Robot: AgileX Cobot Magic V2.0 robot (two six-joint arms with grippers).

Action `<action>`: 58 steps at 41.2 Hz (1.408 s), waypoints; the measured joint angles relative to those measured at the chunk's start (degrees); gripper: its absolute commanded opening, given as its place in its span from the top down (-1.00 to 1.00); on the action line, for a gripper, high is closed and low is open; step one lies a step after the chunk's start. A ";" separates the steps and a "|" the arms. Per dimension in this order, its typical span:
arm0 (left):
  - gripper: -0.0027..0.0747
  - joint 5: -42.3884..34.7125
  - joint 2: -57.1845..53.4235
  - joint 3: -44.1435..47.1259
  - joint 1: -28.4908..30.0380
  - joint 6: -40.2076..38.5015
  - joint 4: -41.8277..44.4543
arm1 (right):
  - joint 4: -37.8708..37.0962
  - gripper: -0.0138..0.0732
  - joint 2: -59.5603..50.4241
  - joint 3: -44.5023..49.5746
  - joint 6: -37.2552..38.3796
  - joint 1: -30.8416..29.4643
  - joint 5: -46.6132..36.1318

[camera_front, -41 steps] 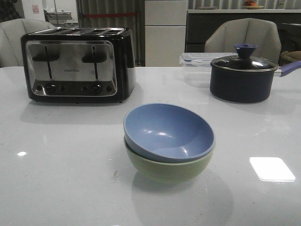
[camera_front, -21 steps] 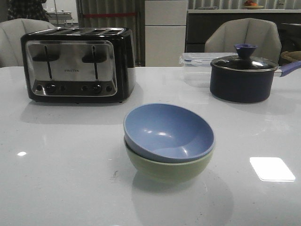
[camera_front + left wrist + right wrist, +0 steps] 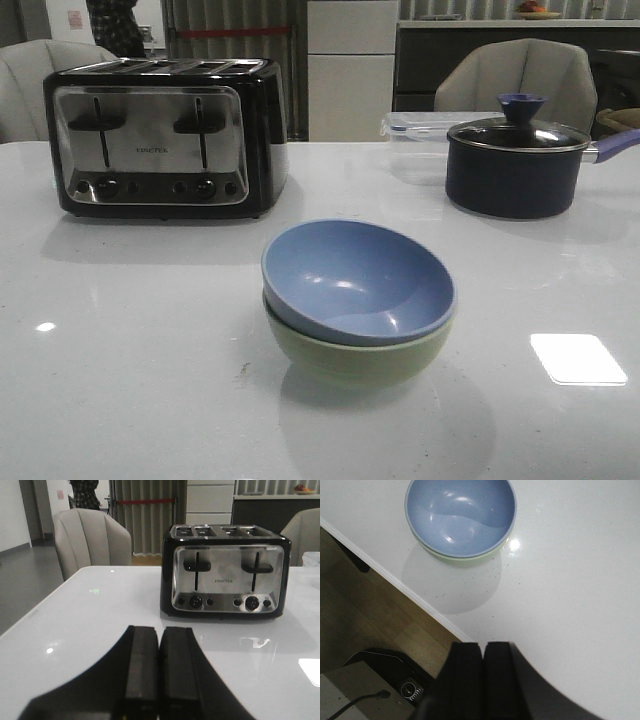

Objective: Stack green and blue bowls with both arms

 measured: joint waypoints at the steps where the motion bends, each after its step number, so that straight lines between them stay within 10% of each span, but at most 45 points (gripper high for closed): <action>1: 0.69 -0.52 0.00 0.00 0.00 0.00 0.00 | 0.00 0.55 0.00 0.00 0.00 0.00 0.00; 58: 0.69 -1.82 0.00 0.00 -2.38 0.00 -0.09 | 0.00 0.55 -0.81 0.10 0.00 -0.12 0.00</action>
